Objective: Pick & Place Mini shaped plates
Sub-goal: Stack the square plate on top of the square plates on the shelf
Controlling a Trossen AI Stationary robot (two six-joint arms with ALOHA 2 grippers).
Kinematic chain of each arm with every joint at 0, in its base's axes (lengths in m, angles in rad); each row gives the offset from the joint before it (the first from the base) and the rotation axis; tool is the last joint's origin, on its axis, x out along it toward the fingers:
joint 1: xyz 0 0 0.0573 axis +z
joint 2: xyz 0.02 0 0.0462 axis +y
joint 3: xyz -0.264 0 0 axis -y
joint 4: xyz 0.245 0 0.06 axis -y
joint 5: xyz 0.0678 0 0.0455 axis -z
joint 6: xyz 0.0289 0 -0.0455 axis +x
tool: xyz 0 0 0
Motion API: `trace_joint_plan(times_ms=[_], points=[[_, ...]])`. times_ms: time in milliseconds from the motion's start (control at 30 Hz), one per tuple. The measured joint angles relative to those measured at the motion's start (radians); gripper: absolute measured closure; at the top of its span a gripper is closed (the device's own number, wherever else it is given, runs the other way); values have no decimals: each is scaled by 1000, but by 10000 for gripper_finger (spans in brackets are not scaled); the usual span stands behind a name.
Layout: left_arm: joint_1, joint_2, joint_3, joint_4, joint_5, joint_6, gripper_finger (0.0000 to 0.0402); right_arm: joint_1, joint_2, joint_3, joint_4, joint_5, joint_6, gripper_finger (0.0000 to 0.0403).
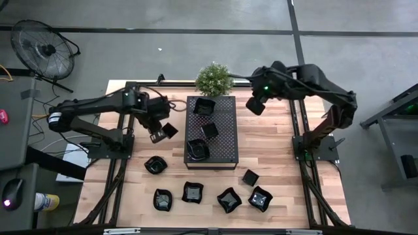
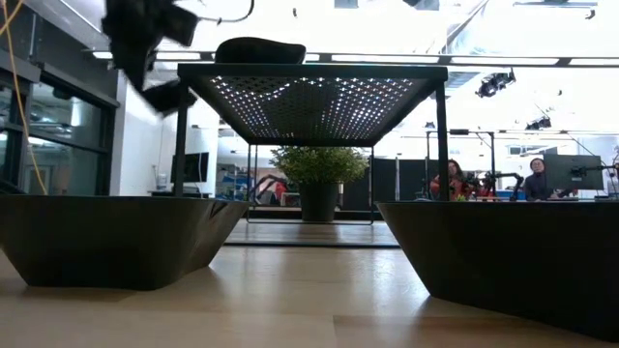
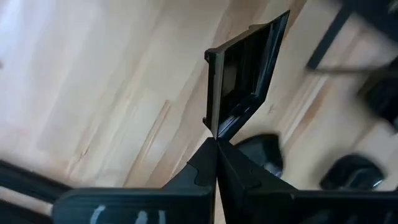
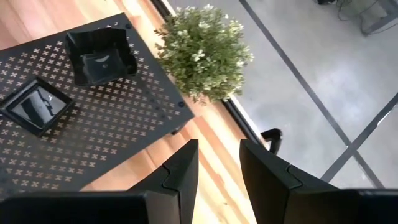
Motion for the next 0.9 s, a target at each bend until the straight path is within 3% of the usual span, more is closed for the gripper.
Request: trace_joint_plan(times_ms=[300,900], points=[[0,4,180,68,-21,-187,401,-72,-39,0,0,2,-60,290],[-25,39,196,396,-34,-557,401,-125,-48,0,0,-30,-211,290]])
